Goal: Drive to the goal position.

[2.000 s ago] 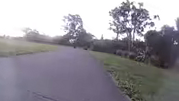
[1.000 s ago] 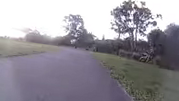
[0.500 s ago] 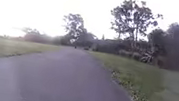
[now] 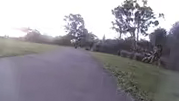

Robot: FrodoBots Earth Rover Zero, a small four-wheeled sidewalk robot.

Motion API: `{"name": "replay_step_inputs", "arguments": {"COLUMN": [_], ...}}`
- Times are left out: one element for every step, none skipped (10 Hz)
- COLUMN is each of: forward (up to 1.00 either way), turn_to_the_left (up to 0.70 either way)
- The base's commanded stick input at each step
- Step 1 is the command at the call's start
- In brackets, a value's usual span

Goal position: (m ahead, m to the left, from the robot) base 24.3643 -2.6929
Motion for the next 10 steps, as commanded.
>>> {"name": "replay_step_inputs", "arguments": {"forward": [0.70, 0.70, 0.70, 0.70, 0.70, 0.70, 0.70, 0.70, 0.70, 0.70], "turn_to_the_left": [0.00, 0.00, 0.00, 0.00, 0.00, 0.00, 0.00, 0.00, 0.00, 0.00]}}
